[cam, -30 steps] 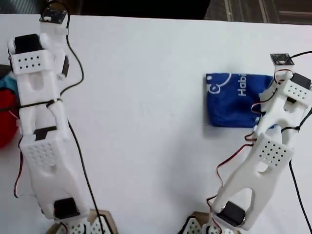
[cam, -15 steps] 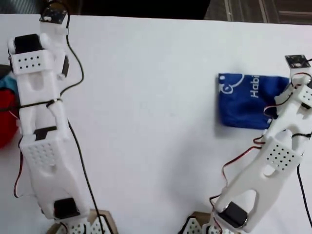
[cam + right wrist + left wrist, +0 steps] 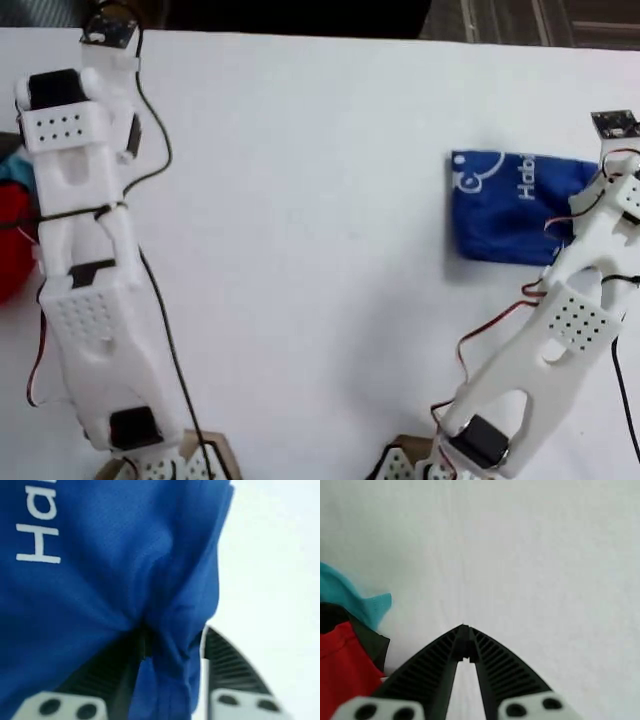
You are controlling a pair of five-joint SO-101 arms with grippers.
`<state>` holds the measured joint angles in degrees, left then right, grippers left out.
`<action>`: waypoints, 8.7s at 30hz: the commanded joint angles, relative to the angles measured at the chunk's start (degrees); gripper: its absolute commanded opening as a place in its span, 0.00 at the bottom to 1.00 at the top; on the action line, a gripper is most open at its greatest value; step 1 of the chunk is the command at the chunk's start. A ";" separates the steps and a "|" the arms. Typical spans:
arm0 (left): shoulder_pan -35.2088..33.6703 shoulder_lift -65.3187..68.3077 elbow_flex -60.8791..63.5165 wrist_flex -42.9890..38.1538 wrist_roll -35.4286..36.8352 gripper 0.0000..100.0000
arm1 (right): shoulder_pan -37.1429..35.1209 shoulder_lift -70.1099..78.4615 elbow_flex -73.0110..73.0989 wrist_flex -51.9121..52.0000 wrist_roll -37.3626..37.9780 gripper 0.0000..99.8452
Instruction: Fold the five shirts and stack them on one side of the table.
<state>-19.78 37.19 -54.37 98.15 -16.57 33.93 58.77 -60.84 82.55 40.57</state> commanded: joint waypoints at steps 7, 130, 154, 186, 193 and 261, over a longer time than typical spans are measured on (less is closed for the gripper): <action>-0.88 -0.88 -3.03 -0.09 -0.26 0.03 | -5.93 -5.58 -15.30 14.11 -0.18 0.30; -33.49 3.96 19.21 -9.85 -12.31 0.02 | -65.01 -52.70 51.34 13.05 -16.53 0.26; 31.12 -33.05 19.74 3.25 3.52 0.03 | -39.25 -53.23 61.89 8.92 -16.53 0.22; 35.87 -16.44 22.20 0.97 3.08 0.04 | -43.21 -52.70 60.31 0.57 -3.43 0.25; 28.57 -16.97 20.53 1.76 2.20 0.22 | -42.51 -52.70 60.40 0.66 -3.52 0.25; 28.04 -16.70 7.96 3.69 -8.35 0.10 | -10.95 -53.23 55.56 4.26 -4.48 0.25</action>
<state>14.68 24.09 -47.43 101.14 -25.36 22.59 6.46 -2.90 85.80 36.35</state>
